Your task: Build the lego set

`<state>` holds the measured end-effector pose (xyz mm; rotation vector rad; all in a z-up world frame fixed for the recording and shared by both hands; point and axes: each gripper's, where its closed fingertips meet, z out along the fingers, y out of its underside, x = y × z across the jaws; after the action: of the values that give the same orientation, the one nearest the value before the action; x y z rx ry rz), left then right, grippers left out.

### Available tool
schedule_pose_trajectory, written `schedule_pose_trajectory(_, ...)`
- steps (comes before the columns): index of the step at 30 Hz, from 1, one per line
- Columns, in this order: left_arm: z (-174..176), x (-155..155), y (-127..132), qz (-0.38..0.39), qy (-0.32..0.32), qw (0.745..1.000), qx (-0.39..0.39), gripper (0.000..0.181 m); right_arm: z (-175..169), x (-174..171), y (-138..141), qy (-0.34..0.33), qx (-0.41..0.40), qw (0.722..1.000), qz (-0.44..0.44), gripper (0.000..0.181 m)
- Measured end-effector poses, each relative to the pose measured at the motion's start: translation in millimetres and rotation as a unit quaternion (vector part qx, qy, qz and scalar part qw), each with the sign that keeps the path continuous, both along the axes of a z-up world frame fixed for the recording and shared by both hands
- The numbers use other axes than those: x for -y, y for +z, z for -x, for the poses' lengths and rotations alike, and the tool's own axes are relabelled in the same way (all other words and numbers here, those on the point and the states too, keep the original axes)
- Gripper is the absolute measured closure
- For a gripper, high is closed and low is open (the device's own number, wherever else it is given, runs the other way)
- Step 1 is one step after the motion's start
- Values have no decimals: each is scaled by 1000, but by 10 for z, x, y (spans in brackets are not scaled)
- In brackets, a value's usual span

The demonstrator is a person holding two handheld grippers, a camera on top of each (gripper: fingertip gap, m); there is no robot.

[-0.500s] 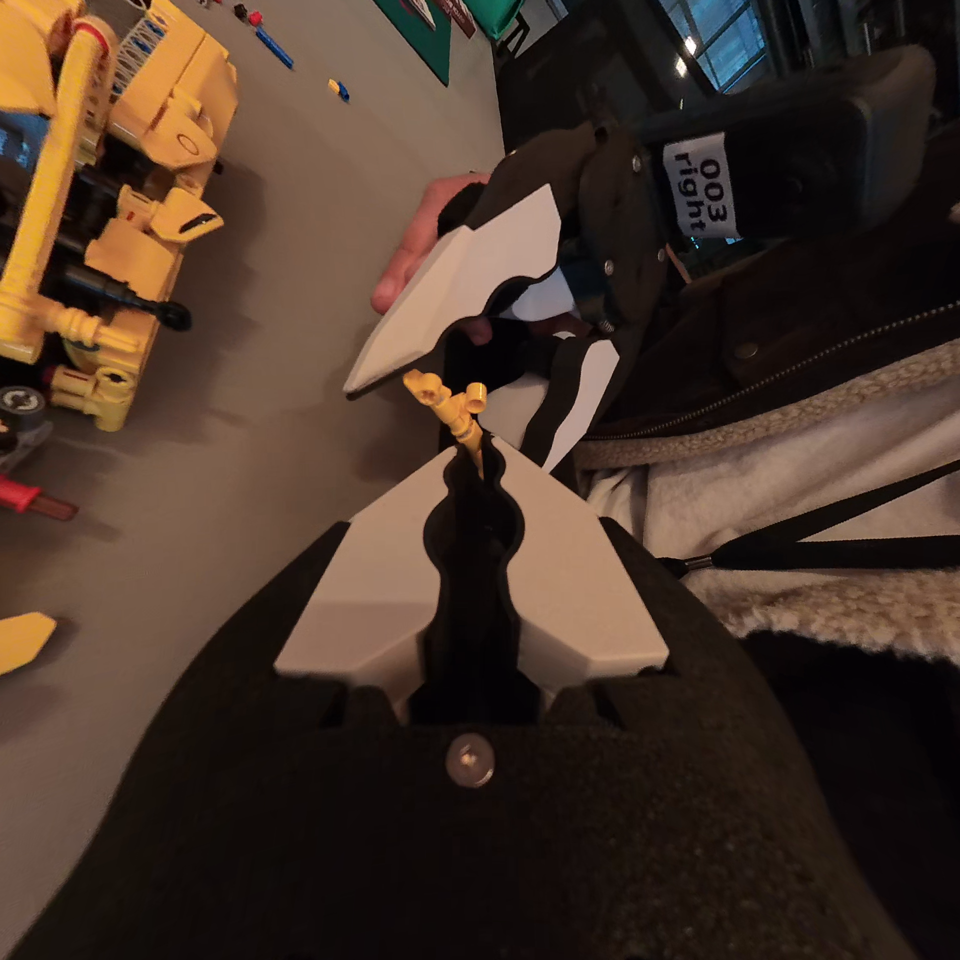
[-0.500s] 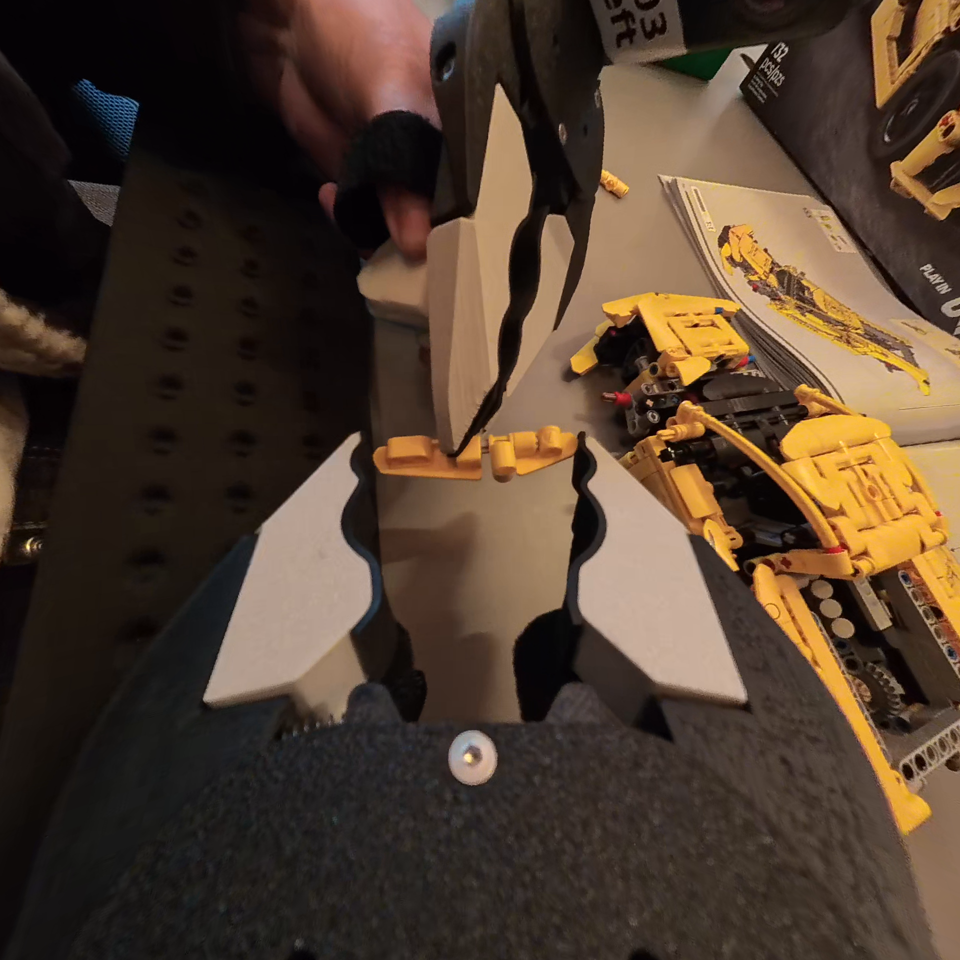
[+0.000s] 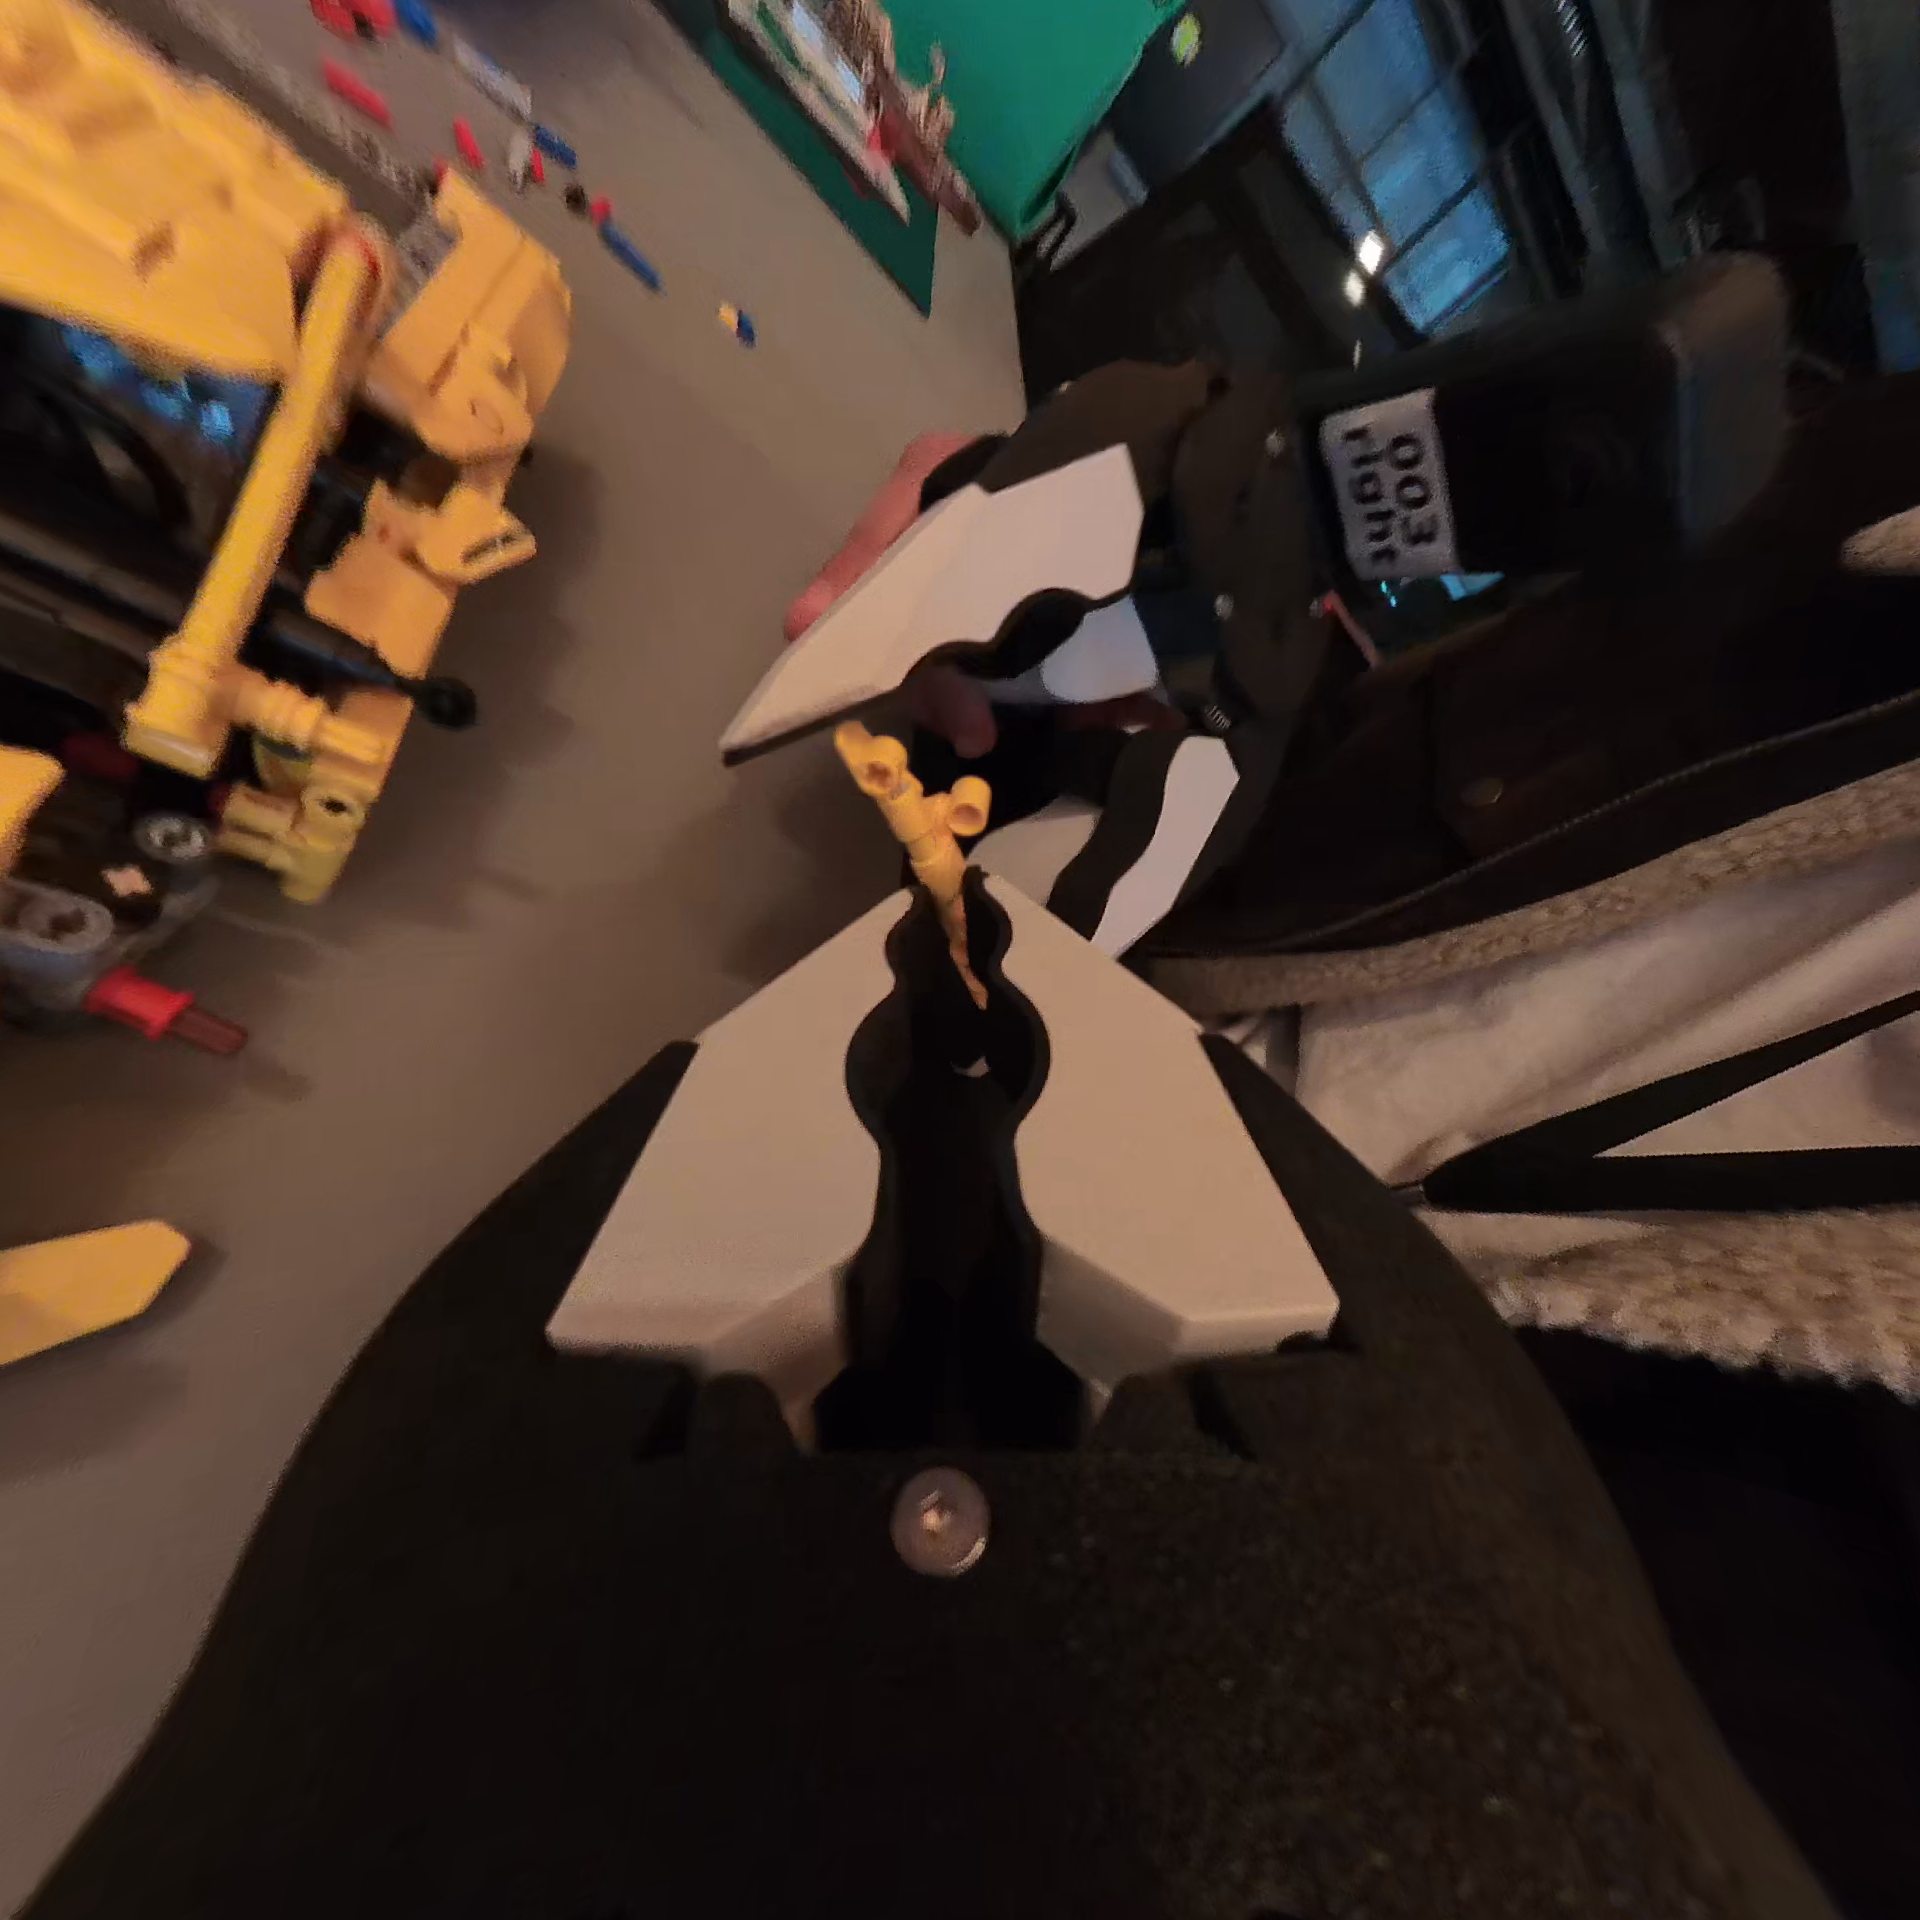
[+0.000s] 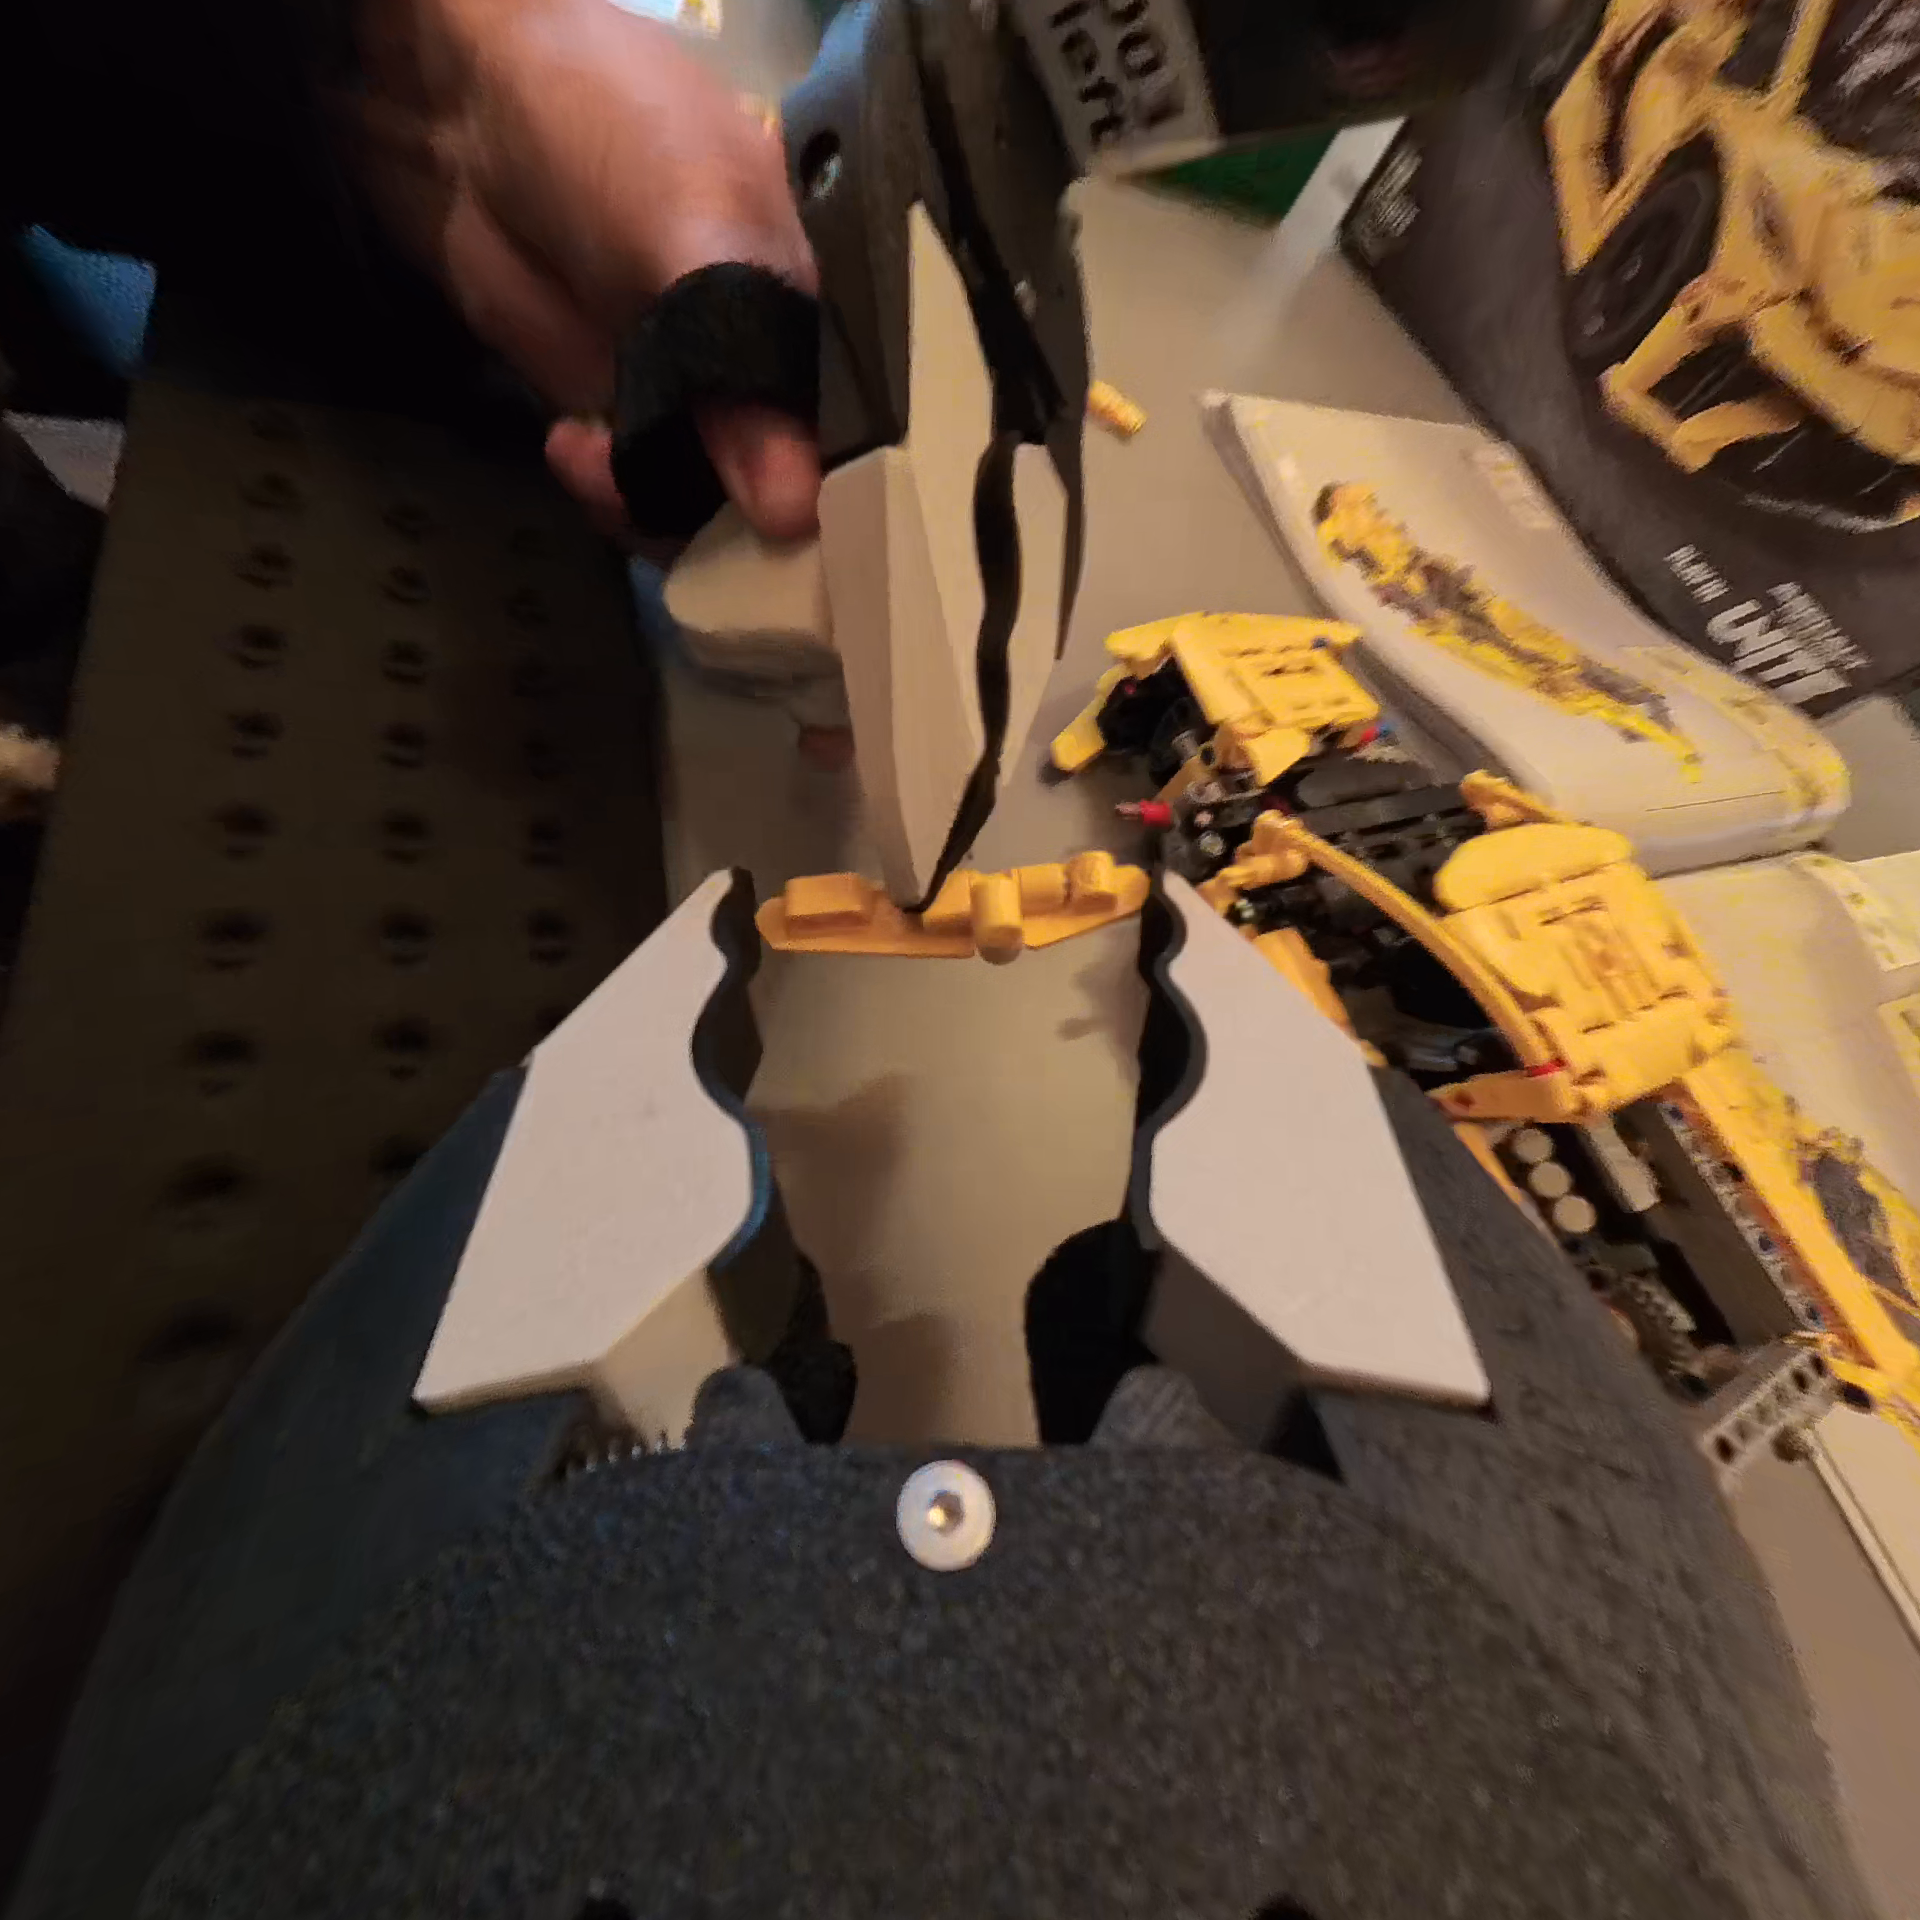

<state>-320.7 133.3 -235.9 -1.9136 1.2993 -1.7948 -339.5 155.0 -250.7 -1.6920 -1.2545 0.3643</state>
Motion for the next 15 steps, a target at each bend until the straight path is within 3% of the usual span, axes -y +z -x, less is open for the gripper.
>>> schedule_pose_trajectory(5, -25, 23, 102, -5, 2, 1000, 29, 168, -53, -66, 106, -22, -12, 999, -38, 106)
schedule_pose_trajectory(10, -22, 6, 90, -10, 4, 1000, 27, 179, -28, -48, 131, -20, -23, 999, -45, 106)
schedule_pose_trajectory(13, -24, -46, 62, -76, 20, 997, 16, 180, -54, -62, 154, -31, -51, 998, -24, 105)
schedule_pose_trajectory(15, 1, -197, 10, -178, 56, 982, -8, 180, -103, -88, 267, -44, -101, 994, -3, 105)
